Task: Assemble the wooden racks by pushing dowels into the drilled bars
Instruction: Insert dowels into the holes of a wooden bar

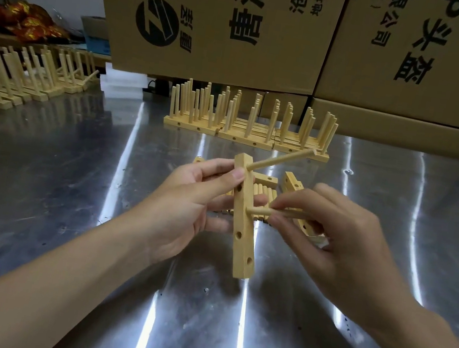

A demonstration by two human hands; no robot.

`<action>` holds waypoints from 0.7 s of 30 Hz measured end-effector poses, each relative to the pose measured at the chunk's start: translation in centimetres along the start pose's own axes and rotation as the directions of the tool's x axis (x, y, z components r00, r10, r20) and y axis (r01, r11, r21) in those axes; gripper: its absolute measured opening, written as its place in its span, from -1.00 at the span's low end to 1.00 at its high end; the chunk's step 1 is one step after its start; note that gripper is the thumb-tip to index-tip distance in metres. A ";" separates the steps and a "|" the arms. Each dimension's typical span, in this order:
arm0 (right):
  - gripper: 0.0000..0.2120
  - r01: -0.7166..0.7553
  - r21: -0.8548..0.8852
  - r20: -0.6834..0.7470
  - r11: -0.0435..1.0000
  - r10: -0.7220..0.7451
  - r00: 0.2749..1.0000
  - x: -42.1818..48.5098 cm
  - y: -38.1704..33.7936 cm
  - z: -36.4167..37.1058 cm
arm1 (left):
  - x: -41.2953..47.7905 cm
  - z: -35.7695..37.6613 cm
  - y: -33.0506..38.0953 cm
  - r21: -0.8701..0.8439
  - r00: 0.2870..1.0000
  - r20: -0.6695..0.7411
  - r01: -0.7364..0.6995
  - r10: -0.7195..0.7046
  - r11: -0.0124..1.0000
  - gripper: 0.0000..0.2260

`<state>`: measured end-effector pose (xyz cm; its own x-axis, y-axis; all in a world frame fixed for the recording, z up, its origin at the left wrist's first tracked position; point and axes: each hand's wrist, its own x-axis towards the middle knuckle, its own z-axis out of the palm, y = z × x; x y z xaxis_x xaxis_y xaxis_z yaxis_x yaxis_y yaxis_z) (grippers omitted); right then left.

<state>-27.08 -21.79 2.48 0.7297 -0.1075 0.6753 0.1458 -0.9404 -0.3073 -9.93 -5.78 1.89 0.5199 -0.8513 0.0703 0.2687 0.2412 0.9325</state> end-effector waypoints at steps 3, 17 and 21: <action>-0.85 0.039 -0.049 -0.001 0.998 -0.039 0.999 0.0 0.0 -0.2 | 0.0 0.1 -0.1 -0.007 0.999 -0.029 -0.022 0.022 1.000 -0.65; -0.73 -0.027 -0.044 -0.012 0.999 0.027 1.000 0.0 0.2 -0.1 | -0.4 0.4 0.2 0.021 0.995 -0.016 -0.100 0.100 0.995 -0.67; -0.61 -0.186 0.081 0.028 0.979 0.184 0.983 -0.3 0.5 0.4 | -0.5 0.5 0.1 0.090 0.987 -0.010 -0.158 0.159 0.983 -0.67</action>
<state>-26.95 -22.08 1.89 0.7625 -0.2697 0.5881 0.0614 -0.8747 -0.4808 -10.54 -5.51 2.15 0.5639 -0.7975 0.2145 0.1091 0.3294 0.9378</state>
